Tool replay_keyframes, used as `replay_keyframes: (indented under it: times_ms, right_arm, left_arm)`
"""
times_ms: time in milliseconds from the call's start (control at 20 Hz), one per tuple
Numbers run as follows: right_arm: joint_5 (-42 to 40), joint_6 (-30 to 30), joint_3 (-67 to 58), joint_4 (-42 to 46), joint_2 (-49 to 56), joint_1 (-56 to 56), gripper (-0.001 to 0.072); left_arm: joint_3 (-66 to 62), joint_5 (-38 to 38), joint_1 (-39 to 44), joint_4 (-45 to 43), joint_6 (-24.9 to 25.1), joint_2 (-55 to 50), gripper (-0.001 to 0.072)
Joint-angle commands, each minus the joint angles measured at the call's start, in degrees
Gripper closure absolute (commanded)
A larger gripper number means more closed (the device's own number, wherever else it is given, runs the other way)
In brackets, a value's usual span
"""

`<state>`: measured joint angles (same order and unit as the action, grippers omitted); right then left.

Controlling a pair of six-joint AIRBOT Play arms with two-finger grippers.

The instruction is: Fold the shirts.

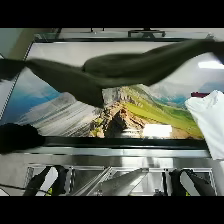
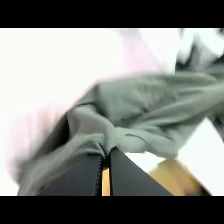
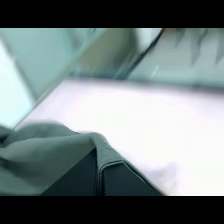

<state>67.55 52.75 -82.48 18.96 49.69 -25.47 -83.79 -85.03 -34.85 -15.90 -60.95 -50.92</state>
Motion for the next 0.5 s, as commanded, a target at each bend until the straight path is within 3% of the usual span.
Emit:
replay_keyframes:
  times_ms: [0,250,400,450]
  right_arm:
    - [-6.40,4.52,-6.47,-1.27,-13.79,-10.56,0.0688]
    - [-9.81,2.54,-13.77,-0.02,-15.21,-12.26,0.0688]
    - [1.27,3.21,-13.18,-0.94,-7.06,-12.13,0.0688]
    - [3.98,2.97,-11.91,-1.92,-3.34,-11.43,0.0688]
  left_arm:
    - [-13.81,-2.03,-12.33,16.70,-1.29,5.60,0.0683]
    - [-26.51,2.49,-11.78,20.20,-2.05,0.00,0.0683]
    - [-30.03,-1.38,-10.45,18.45,-4.20,-6.69,0.0685]
    - [-29.83,-1.51,-7.45,13.99,-5.14,-9.18,0.0684]
